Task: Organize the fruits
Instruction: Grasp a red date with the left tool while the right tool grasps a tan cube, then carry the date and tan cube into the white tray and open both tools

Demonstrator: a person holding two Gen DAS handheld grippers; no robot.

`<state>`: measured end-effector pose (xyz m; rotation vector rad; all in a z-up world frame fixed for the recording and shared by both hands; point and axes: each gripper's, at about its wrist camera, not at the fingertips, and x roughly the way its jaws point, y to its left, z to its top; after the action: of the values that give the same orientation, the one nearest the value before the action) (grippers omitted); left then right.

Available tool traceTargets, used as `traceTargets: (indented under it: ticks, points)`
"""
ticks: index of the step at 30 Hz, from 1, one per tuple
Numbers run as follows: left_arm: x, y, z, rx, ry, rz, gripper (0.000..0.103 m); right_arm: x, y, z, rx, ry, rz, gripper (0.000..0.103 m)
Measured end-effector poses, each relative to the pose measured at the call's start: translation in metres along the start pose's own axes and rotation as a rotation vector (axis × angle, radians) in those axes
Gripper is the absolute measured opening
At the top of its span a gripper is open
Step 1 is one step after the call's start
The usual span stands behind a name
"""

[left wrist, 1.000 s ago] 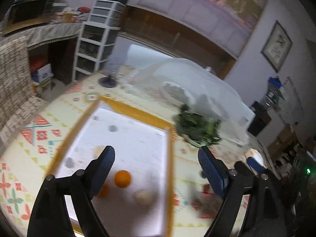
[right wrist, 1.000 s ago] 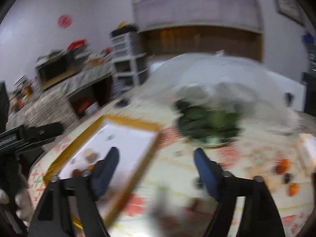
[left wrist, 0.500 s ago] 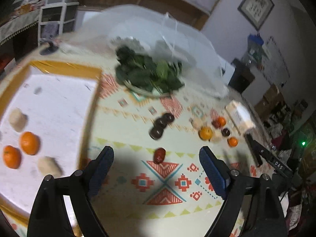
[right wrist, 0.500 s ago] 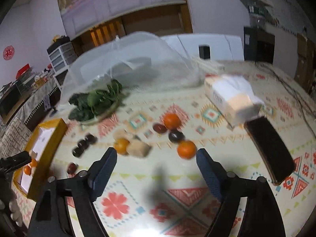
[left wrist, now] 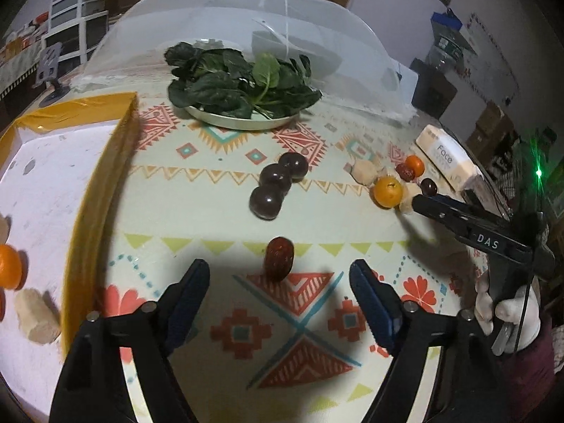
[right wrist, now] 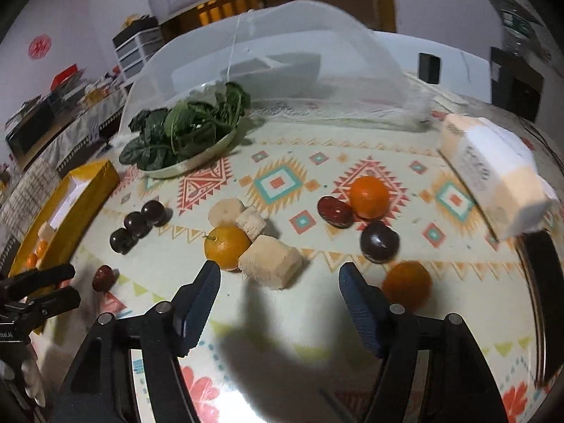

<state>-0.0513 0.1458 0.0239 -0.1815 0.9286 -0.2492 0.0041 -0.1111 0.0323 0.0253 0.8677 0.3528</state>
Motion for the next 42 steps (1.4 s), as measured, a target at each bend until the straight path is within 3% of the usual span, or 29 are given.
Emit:
traceTargets:
  ticks: [2, 3, 6, 9, 13, 21, 27, 34, 42]
  points:
    - [0.01, -0.002, 0.003, 0.011, 0.026, 0.004, 0.064, 0.005, -0.001, 0.004, -0.005, 0.011, 0.025, 0.074]
    - [0.015, -0.002, 0.004, 0.014, 0.042, 0.01, 0.052, 0.006, 0.0, 0.006, -0.018, 0.009, 0.029, 0.074]
    - [0.02, -0.005, 0.007, 0.033, 0.031, 0.037, 0.036, 0.01, 0.004, 0.01, -0.055, 0.019, 0.021, 0.073]
    - [0.021, -0.005, 0.006, 0.042, 0.029, 0.048, 0.019, 0.013, 0.006, 0.013, -0.073, 0.027, 0.038, 0.064]
    - [0.019, -0.003, 0.005, 0.039, 0.019, 0.044, 0.019, 0.012, 0.011, 0.013, -0.091, 0.044, 0.046, 0.042]
    - [-0.013, -0.002, 0.001, 0.032, -0.055, 0.042, 0.019, -0.001, 0.016, 0.002, -0.081, 0.042, 0.016, 0.042]
    - [-0.054, 0.01, -0.008, -0.016, -0.117, 0.024, 0.019, -0.038, 0.037, -0.001, -0.06, -0.02, 0.069, 0.042]
    - [-0.113, 0.067, -0.028, -0.148, -0.2, 0.094, 0.019, -0.065, 0.112, -0.001, -0.116, -0.053, 0.2, 0.042]
    - [-0.144, 0.153, -0.059, -0.308, -0.205, 0.246, 0.019, -0.042, 0.228, -0.004, -0.193, 0.009, 0.395, 0.042]
